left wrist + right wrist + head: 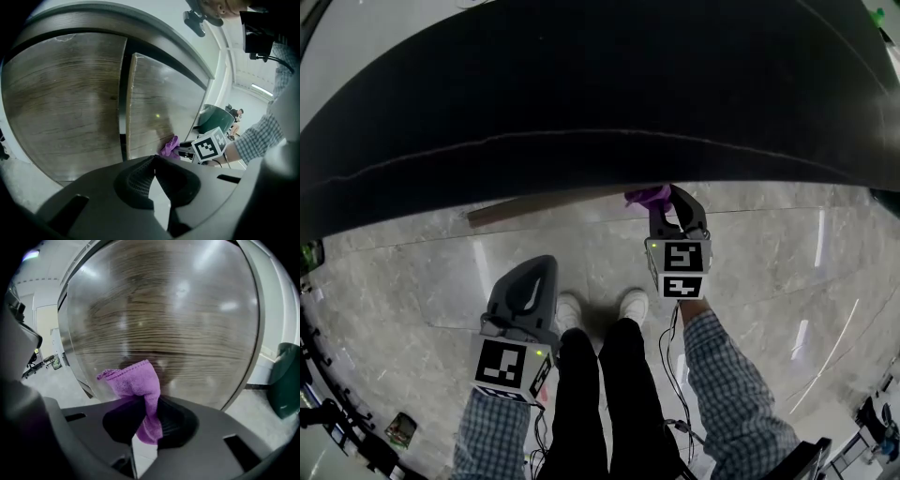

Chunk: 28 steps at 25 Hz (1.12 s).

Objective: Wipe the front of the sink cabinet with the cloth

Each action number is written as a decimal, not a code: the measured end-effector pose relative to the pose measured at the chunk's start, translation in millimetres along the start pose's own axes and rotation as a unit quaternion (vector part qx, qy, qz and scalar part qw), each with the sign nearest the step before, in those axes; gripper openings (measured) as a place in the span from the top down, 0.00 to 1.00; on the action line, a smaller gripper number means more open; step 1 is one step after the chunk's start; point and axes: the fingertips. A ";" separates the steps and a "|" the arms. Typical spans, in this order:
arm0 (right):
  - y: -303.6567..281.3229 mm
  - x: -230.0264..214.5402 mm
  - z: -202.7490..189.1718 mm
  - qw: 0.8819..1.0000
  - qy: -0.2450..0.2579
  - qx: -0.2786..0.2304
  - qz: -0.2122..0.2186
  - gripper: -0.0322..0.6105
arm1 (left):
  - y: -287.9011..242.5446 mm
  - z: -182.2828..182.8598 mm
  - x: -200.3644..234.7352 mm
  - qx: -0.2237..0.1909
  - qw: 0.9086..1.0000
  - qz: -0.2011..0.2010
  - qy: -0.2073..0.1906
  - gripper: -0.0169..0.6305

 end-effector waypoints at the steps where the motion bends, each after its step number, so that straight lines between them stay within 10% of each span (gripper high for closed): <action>1: 0.0 -9.4 -2.4 1.000 0.001 0.001 -0.005 0.83 | -3.6 -0.2 -4.7 0.001 1.000 -0.003 -0.001 0.96; 17: 28.2 -175.0 -4.8 0.991 -0.031 -0.007 -0.134 0.84 | -28.8 18.6 -49.3 -0.002 1.000 -0.021 -0.010 0.96; 28: 84.7 -179.7 22.9 0.989 -0.052 -0.006 -0.136 0.84 | 6.2 43.4 -70.9 -0.005 1.000 -0.026 -0.013 0.96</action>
Point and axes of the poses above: the fingertips, and each gripper's own axes: y backward along the fingers, x to its left, z out of its top, and after that the axes turned 6 degrees about -z, right-handed
